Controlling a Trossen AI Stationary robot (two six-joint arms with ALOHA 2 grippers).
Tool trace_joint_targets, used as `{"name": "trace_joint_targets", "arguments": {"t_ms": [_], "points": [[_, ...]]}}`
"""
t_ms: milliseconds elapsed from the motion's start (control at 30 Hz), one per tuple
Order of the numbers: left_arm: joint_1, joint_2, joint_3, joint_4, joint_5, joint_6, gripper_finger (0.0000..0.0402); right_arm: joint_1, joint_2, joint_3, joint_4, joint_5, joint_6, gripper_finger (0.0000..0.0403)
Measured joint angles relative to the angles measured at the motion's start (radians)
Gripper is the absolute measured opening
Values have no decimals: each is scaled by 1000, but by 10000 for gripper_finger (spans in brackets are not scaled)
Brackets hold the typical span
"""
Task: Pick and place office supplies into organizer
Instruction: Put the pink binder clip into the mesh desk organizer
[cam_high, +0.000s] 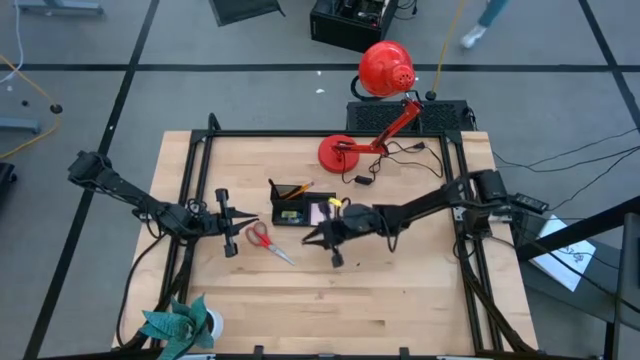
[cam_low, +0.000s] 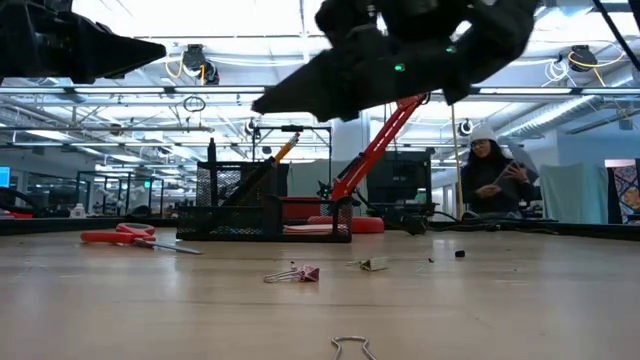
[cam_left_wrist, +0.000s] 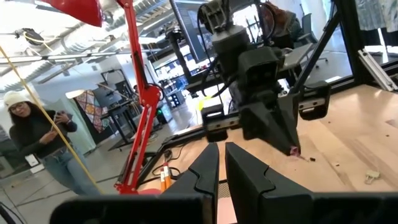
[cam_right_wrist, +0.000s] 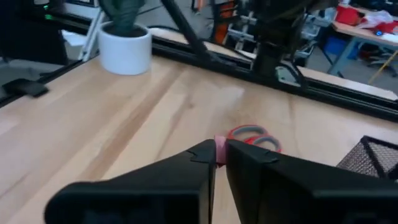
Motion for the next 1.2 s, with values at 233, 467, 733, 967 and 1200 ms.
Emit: {"name": "trace_joint_targets", "arguments": {"t_ms": [233, 467, 733, 967, 1200], "points": [[0, 0, 0, 7, 0, 27, 35, -65, 108, 147, -124, -31, -1, 18], [0, 0, 0, 23, 8, 29, 35, -122, 167, 194, -152, 137, 13, 19], [0, 0, 0, 23, 8, 30, 35, -155, 166, 195, -152, 115, 64, 19], [0, 0, 0, 23, 8, 30, 35, -136, 166, 195, -157, 145, 15, 20], [0, 0, 0, 23, 8, 32, 35, -103, 193, 195, -183, 247, -106, 28]]}}
